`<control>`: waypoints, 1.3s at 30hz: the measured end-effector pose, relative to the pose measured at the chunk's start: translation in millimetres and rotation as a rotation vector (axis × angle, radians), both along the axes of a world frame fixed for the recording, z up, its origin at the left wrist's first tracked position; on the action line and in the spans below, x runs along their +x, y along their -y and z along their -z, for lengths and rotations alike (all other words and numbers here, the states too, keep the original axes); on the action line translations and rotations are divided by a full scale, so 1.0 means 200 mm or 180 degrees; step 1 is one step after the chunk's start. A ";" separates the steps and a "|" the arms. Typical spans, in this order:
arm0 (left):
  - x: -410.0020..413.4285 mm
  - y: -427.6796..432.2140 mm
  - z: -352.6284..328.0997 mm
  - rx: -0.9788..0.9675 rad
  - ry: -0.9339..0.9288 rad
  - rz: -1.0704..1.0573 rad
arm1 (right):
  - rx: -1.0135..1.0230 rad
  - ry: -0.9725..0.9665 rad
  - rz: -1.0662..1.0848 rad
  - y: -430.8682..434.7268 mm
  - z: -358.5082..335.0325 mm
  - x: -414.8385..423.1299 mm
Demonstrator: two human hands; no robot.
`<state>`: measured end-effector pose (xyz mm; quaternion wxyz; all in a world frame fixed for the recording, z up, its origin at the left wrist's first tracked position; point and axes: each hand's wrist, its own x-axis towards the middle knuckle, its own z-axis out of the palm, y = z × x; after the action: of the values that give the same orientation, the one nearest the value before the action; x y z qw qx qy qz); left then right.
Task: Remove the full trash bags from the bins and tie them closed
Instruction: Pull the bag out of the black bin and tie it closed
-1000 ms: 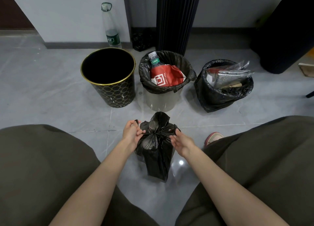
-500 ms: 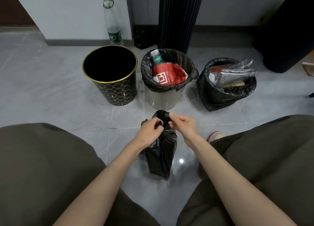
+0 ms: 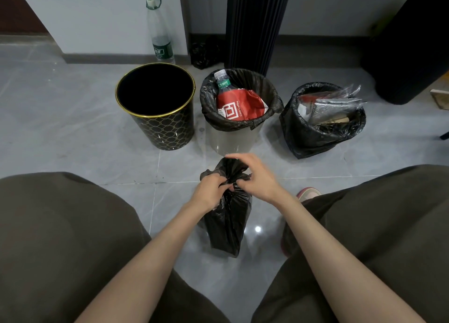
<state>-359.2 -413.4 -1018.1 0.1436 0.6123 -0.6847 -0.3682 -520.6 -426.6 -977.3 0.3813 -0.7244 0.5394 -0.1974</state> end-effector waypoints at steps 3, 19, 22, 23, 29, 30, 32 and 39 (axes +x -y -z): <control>0.01 0.00 0.00 0.0071 0.0005 -0.0004 | -0.0273 -0.1462 -0.0562 0.02 -0.02 0.01; -0.01 -0.01 0.00 -0.0146 0.0128 -0.0090 | 0.0702 -0.0818 0.1027 -0.09 0.08 0.05; -0.01 -0.01 0.01 -0.0204 0.0215 -0.0022 | -0.0431 -0.2150 0.0149 -0.10 0.07 0.05; -0.01 -0.02 0.01 -0.0215 0.0259 0.0001 | -0.0469 -0.2260 -0.0051 -0.09 0.07 0.05; -0.01 -0.02 0.01 -0.0219 0.0271 0.0014 | 0.2119 0.0701 0.0996 -0.08 0.06 0.06; -0.01 -0.02 0.01 -0.0227 0.0264 0.0020 | 0.2512 0.1189 0.1299 -0.09 0.07 0.06; -0.01 -0.02 0.02 -0.0252 0.0239 0.0003 | 0.3020 0.2020 0.1862 -0.10 0.10 0.07; -0.01 -0.02 0.01 -0.0235 0.0160 -0.0026 | 0.2405 0.2208 0.2425 -0.14 0.08 0.14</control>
<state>-360.6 -410.1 -1020.5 0.1504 0.6184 -0.6988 -0.3266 -493.5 -399.0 -992.7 0.6660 -0.1915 0.6366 -0.3383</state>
